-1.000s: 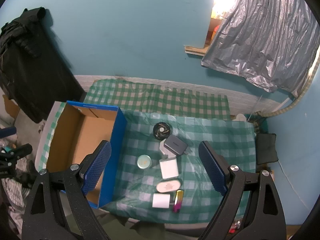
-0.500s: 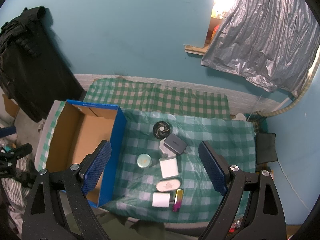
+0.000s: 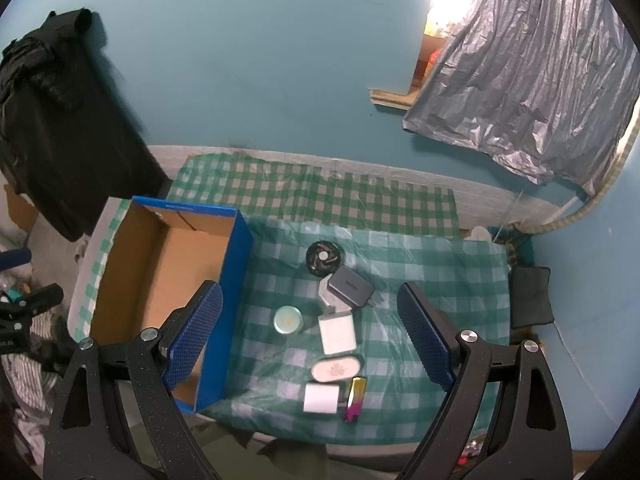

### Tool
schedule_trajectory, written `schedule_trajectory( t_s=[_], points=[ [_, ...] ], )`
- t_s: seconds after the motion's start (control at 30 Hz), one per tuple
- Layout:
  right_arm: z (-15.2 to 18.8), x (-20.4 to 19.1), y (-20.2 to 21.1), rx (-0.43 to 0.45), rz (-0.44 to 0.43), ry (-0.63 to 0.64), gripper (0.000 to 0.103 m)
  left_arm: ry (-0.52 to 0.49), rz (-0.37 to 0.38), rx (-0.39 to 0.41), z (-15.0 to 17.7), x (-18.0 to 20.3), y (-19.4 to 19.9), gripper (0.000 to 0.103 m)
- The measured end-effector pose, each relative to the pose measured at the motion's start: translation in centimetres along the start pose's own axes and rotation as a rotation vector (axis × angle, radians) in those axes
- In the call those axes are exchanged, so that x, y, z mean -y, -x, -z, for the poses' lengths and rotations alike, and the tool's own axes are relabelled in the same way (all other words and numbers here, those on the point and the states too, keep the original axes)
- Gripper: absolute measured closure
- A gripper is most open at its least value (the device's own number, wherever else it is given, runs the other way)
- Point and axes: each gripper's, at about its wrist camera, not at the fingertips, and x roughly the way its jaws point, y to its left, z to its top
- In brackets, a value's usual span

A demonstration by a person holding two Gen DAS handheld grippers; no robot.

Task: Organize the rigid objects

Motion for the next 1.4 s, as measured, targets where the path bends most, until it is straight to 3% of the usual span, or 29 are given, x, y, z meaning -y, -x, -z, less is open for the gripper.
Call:
schedule_trajectory(
  t_s=[0.5,0.93,1.17,1.4],
  points=[
    [0.4,0.0,-0.6,-0.013,-0.002,0.012,0.014,0.017,0.028,-0.013,0.9,-0.9,-0.8,0.014],
    [2.2,3.4,-4.4,-0.156,-0.027,-0.021,0.014,0.058,-0.024,-0.111,1.3,-6.1,-4.8,0.014],
    [3.8,3.9,-6.8,-0.224,-0.021,-0.041,0.014,0.114,0.026,-0.166,2.0,-8.8,-7.1,0.014],
    [5.8,3.7,-9.8,-0.276,-0.059,-0.046,0.014,0.125,-0.007,-0.244,3.6,-10.5,-10.5,0.014]
  ],
)
